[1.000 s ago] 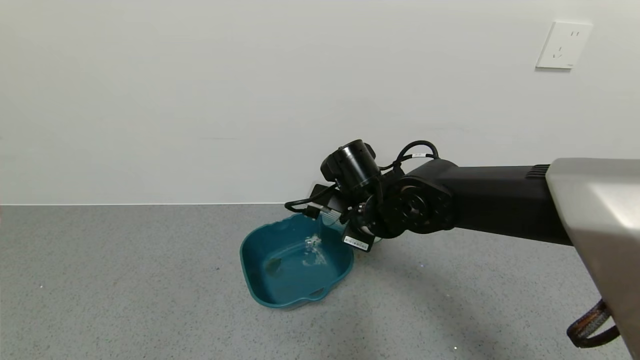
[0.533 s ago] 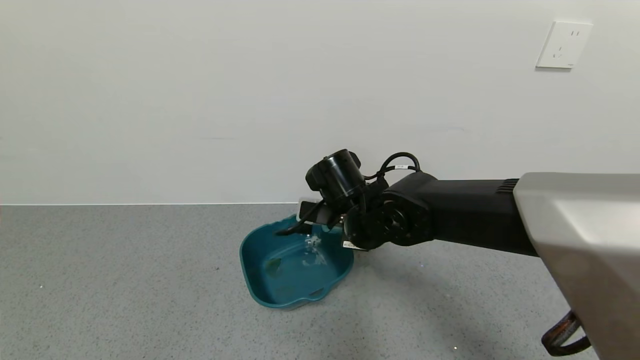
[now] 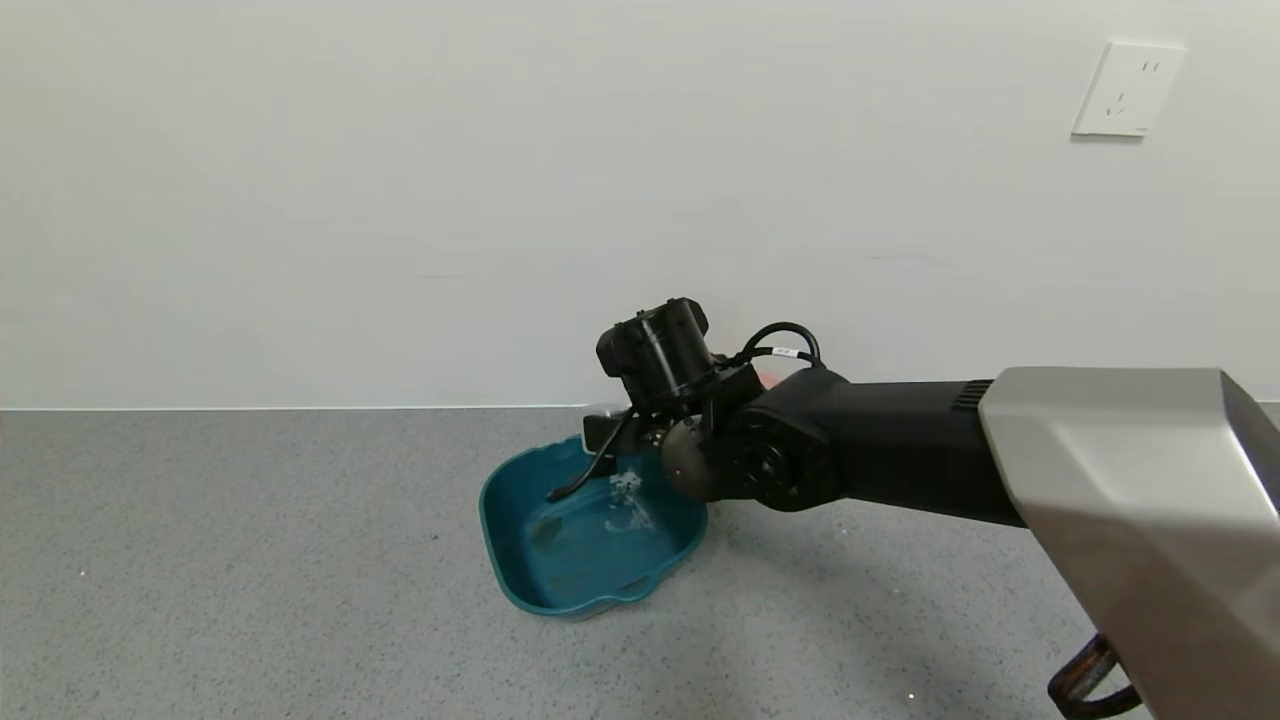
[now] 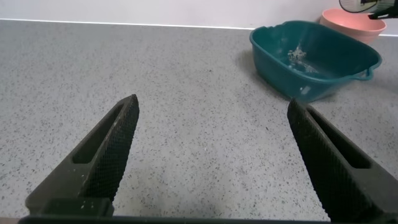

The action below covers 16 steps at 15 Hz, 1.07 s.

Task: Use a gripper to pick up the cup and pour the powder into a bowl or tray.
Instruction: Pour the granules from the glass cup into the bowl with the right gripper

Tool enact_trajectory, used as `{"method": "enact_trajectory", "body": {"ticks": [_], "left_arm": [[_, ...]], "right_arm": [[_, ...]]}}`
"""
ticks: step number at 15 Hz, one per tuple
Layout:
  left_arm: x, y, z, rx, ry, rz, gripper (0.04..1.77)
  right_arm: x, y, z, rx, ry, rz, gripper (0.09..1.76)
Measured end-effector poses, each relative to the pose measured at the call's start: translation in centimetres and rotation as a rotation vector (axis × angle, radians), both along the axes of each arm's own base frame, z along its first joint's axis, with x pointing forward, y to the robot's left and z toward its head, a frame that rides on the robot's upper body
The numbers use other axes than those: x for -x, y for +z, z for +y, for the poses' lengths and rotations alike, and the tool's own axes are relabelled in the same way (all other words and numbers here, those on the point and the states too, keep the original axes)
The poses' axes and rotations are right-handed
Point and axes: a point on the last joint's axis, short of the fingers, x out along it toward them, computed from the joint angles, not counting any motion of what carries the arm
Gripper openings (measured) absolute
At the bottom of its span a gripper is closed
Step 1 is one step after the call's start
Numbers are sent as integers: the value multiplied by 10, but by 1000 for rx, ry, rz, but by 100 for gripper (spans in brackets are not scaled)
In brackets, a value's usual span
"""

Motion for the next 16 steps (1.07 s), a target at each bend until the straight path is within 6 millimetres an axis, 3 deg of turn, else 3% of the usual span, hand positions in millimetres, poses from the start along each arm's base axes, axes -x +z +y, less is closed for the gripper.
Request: {"method": "enact_trajectory", "body": {"ticks": [10, 16], "left_arm": [[0, 0, 0, 0, 0, 0, 172], [0, 0, 0, 0, 0, 0, 172]], "right_arm": [[-2, -2, 9, 223, 69, -67, 135], [9, -1, 21, 349, 65, -102, 135]]}}
